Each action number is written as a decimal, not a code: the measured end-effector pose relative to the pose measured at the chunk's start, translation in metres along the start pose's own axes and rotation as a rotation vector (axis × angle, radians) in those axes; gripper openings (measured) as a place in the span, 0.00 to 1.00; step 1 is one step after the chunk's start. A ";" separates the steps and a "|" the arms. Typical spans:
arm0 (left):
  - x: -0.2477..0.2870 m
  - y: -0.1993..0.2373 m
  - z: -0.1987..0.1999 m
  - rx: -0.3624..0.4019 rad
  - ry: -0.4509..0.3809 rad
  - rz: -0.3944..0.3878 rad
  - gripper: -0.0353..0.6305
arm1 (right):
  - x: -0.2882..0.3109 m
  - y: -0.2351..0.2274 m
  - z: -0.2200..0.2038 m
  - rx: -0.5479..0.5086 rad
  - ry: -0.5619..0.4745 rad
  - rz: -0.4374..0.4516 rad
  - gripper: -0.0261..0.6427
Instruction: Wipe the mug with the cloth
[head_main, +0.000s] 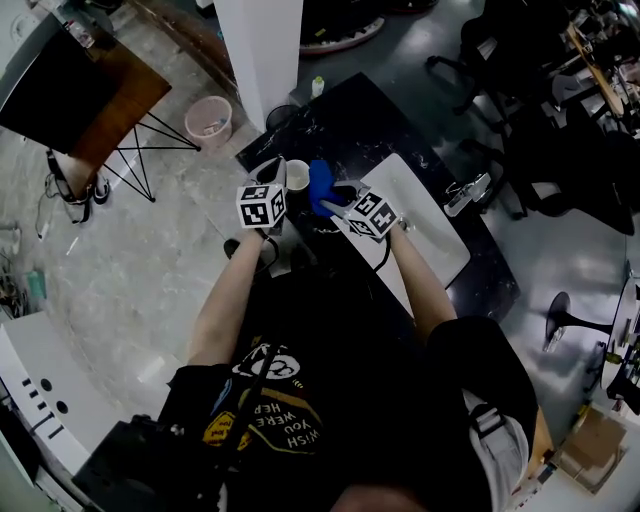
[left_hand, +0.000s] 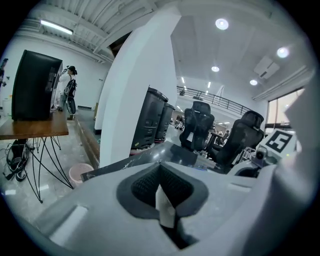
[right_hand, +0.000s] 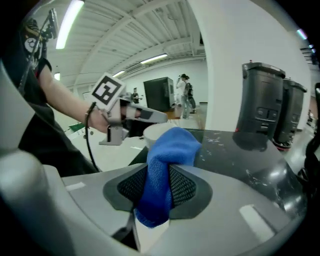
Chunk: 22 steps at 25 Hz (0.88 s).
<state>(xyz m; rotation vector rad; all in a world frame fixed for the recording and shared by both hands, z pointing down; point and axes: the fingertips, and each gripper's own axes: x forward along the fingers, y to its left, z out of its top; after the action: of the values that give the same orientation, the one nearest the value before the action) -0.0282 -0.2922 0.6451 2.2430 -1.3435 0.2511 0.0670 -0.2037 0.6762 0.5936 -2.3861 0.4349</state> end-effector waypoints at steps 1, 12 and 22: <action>0.000 -0.001 0.000 0.002 -0.001 0.004 0.06 | -0.004 -0.010 -0.002 0.022 -0.011 -0.028 0.22; -0.017 0.008 -0.006 -0.102 -0.020 0.040 0.06 | -0.003 0.006 0.009 -0.067 0.030 -0.030 0.22; -0.028 0.020 -0.025 -0.110 0.014 0.049 0.06 | -0.018 -0.041 0.023 0.082 -0.078 -0.211 0.22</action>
<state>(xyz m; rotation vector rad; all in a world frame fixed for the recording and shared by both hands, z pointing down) -0.0570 -0.2653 0.6618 2.1167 -1.3726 0.2045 0.0890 -0.2434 0.6538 0.9050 -2.3556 0.4252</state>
